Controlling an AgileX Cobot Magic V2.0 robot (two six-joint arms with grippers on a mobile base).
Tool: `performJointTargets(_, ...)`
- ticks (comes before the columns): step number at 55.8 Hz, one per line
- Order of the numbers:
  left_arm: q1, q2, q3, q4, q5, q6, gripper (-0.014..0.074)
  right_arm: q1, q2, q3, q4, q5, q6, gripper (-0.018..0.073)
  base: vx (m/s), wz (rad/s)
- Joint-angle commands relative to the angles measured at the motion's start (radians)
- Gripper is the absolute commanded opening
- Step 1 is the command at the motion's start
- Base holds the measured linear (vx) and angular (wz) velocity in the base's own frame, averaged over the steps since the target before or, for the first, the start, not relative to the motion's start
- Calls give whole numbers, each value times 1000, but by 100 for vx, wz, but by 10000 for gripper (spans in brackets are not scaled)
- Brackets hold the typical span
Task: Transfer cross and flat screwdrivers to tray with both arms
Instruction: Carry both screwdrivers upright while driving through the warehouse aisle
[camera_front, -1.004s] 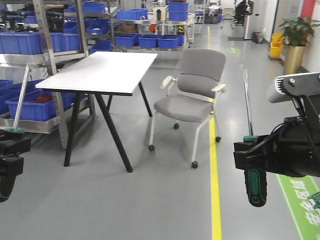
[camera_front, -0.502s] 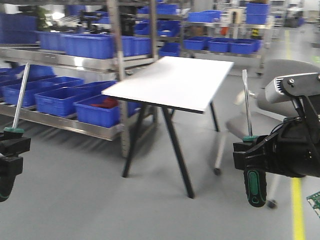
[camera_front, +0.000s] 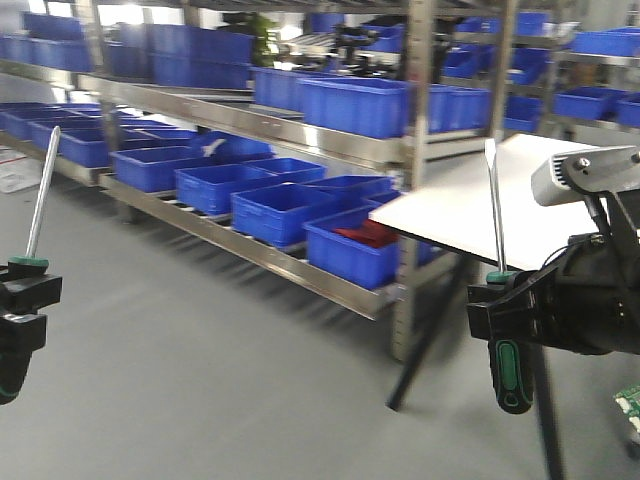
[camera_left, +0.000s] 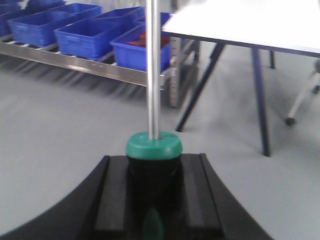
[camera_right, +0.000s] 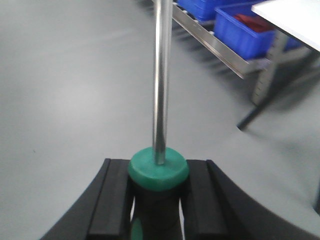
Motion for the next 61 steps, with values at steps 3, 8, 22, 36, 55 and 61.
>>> performJointTargets(3, -4, -16, -29, -22, -83, -5, 0, -3, -24, -31, -3, -90, 1, -8, 54, 60)
performJointTargets(8, -4, -16, -29, -22, -80, -5, 0, -3, -24, -31, -3, -90, 1, -8, 54, 60)
performJointTargets(22, -4, -16, -29, -22, -80, -5, 0, -3, -24, -31, -3, -90, 1, -8, 54, 58)
performJointTargets(36, -4, -16, -29, -22, -80, -5, 0, -3, -24, -31, -3, -90, 1, -8, 55, 58)
performJointTargets(55, -4, -16, -29, -22, -80, -5, 0, -3, -24, -31, -3, -90, 1, -8, 56, 54)
performJointTargets(61, -4, -16, -29, -22, -80, -5, 0, -3, -24, -31, -3, -90, 1, -8, 56, 42)
